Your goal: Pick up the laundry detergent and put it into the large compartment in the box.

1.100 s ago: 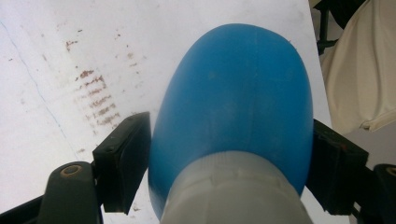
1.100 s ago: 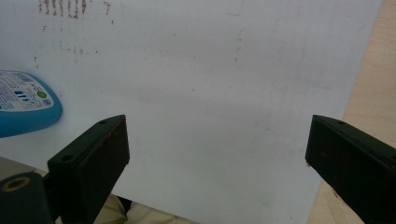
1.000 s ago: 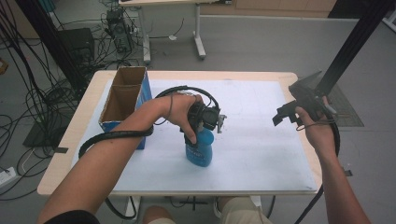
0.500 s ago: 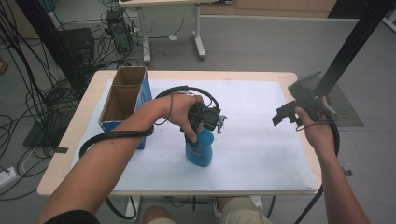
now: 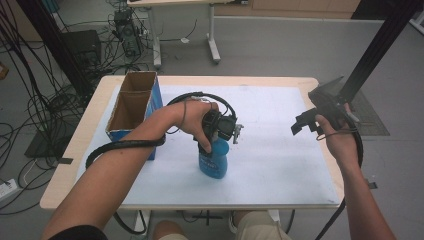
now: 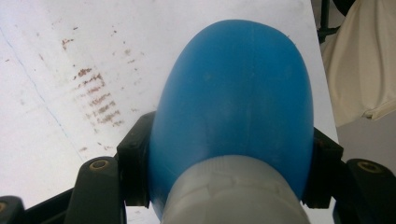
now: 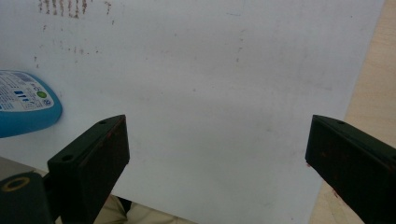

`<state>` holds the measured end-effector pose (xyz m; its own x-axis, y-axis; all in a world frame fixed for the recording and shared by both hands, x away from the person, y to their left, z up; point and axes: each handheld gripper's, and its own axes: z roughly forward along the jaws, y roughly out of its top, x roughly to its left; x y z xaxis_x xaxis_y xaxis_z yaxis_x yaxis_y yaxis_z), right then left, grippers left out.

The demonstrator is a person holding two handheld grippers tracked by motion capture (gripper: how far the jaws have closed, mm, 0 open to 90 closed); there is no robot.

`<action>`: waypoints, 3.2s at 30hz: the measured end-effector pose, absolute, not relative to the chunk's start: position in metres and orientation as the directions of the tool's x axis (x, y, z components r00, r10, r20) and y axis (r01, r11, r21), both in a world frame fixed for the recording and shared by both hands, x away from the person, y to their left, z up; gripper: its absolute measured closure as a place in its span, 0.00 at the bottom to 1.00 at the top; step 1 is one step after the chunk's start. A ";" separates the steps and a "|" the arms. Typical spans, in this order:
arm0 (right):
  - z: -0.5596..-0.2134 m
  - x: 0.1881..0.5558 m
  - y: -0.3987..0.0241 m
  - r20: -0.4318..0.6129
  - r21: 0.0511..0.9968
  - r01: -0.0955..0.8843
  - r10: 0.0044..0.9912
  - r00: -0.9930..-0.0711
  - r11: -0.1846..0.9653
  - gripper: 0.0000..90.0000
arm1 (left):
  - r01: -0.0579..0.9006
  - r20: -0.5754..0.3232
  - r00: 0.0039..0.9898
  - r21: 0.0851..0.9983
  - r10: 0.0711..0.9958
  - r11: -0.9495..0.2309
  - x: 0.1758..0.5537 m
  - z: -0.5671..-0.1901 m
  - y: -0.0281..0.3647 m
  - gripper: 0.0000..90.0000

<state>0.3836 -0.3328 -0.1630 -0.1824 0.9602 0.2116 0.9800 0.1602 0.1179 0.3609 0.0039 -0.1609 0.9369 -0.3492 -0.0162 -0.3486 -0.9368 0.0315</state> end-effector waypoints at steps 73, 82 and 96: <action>-0.165 0.386 -0.327 0.209 0.114 0.979 0.959 -0.191 0.170 0.07 | -0.339 -0.016 0.940 0.039 -0.340 -0.940 0.362 -0.161 0.005 0.40; -0.165 0.387 -0.325 0.207 0.113 0.978 0.959 -0.195 0.175 0.07 | -0.331 -0.017 0.943 0.044 -0.332 -0.943 0.362 -0.161 0.006 0.40; -0.165 0.387 -0.323 0.205 0.117 0.978 0.959 -0.197 0.176 0.07 | -0.328 -0.017 0.944 0.038 -0.329 -0.944 0.361 -0.161 0.005 0.40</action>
